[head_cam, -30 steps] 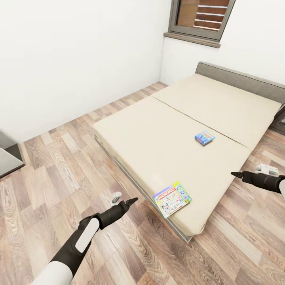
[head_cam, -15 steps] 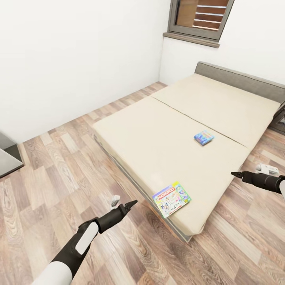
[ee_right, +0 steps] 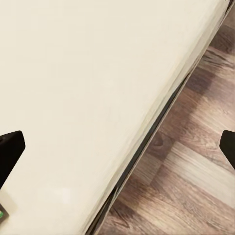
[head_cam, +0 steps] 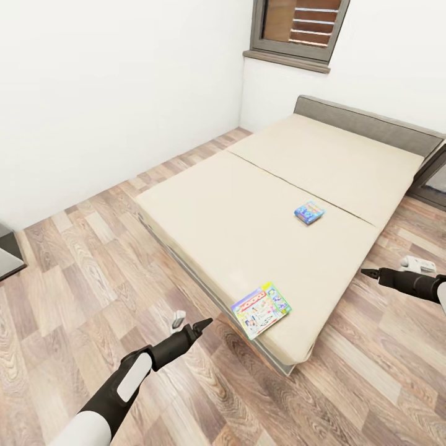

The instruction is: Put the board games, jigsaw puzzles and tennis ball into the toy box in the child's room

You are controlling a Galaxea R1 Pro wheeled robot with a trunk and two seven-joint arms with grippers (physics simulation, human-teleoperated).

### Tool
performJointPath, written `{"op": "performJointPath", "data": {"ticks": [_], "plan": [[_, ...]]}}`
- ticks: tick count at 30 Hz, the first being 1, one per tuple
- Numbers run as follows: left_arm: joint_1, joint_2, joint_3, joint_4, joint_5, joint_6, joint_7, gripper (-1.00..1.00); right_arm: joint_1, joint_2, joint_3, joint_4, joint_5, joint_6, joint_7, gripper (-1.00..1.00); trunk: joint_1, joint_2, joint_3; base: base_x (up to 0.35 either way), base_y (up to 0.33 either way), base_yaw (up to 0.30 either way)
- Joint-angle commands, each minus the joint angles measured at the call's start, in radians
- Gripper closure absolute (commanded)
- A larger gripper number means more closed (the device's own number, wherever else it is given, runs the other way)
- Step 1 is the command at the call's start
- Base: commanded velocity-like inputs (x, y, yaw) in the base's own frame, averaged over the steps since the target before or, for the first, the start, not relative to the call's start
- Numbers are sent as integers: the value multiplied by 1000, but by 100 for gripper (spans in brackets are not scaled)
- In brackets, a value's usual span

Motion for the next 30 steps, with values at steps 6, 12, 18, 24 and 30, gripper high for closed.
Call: {"op": "performJointPath", "data": {"ticks": [6, 12, 18, 24, 30], "plan": [[-1, 1, 0, 2, 11, 4, 0, -100, 0, 0, -2, -6, 7, 4, 9, -100, 0, 0, -4, 0, 0, -6], [-4, 0, 0, 3, 11, 3, 0, -100, 0, 0, -1, -8, 7, 4, 9, -100, 0, 0, -12, 0, 0, 5], [-12, 0, -1, 3, 9, 3, 0, -100, 0, 0, -2, -8, 7, 4, 9, -100, 0, 0, -21, 0, 0, 1], [-28, -1, -1, 4, 7, 3, 0, -100, 0, 0, -2, -10, 7, 4, 9, -100, 0, 0, -30, 0, 0, 0], [-53, -1, -3, 7, 6, 3, 2, -100, 0, 0, -3, -11, 7, 4, 9, -100, 0, 0, -40, 0, 0, 0]]}}
